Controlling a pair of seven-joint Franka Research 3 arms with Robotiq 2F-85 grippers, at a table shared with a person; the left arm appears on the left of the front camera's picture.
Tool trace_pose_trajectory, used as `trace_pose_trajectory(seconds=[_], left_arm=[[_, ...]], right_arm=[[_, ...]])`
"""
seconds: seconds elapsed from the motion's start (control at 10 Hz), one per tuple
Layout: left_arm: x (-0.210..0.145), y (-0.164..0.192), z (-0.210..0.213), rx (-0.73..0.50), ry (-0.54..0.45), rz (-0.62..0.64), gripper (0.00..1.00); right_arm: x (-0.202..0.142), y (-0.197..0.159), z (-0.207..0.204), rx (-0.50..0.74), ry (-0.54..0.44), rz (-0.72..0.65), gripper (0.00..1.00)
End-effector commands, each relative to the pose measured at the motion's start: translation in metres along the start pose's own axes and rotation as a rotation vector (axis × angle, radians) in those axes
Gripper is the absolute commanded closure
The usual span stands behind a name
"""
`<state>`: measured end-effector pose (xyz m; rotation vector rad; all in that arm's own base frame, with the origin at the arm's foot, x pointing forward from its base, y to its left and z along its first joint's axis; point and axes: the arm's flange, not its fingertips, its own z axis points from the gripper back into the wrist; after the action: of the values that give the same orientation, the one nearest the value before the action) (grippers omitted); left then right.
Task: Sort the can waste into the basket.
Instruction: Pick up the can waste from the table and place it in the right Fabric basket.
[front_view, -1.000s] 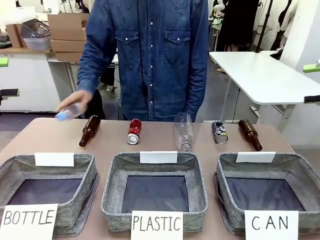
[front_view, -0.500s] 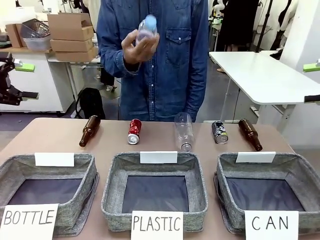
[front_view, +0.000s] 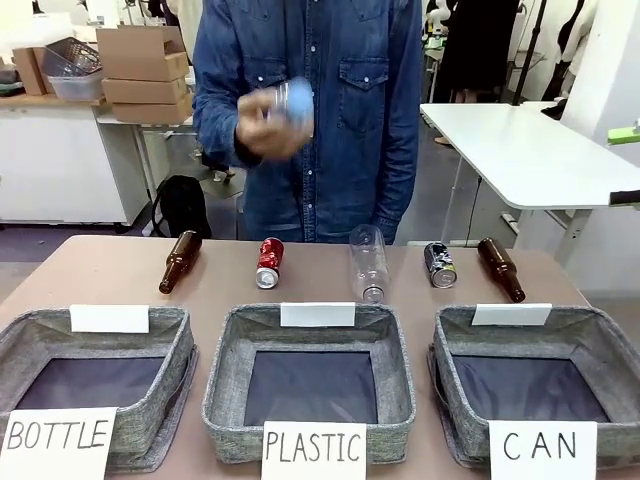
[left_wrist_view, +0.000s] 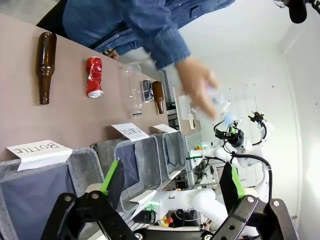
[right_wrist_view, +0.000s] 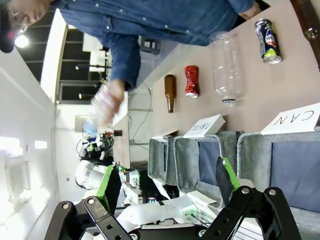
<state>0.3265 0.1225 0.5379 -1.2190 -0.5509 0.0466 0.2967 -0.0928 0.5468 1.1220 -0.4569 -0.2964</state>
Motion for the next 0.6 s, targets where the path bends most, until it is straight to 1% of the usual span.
trace_pose_trajectory(seconds=[0.0, 0.2, 0.3, 0.4, 0.5], left_arm=[[0.003, 0.004, -0.024, -0.014, 0.066, 0.015, 0.0], [0.014, 0.009, -0.052, 0.024, 0.108, 0.013, 0.0], [0.016, 0.005, -0.05, -0.027, 0.158, 0.014, 0.0], [0.014, 0.001, -0.029, -0.064, 0.1, 0.008, 0.0], [0.008, -0.001, -0.013, -0.067, 0.061, 0.002, 0.0]], right_arm=[[0.002, 0.004, 0.0, 0.019, -0.003, -0.019, 0.0], [0.002, 0.004, 0.0, 0.019, -0.003, -0.019, 0.0], [0.002, 0.004, 0.0, 0.019, -0.003, -0.019, 0.0], [0.002, 0.004, 0.0, 0.019, -0.003, -0.019, 0.0], [0.002, 0.004, 0.0, 0.019, -0.003, -0.019, 0.0]])
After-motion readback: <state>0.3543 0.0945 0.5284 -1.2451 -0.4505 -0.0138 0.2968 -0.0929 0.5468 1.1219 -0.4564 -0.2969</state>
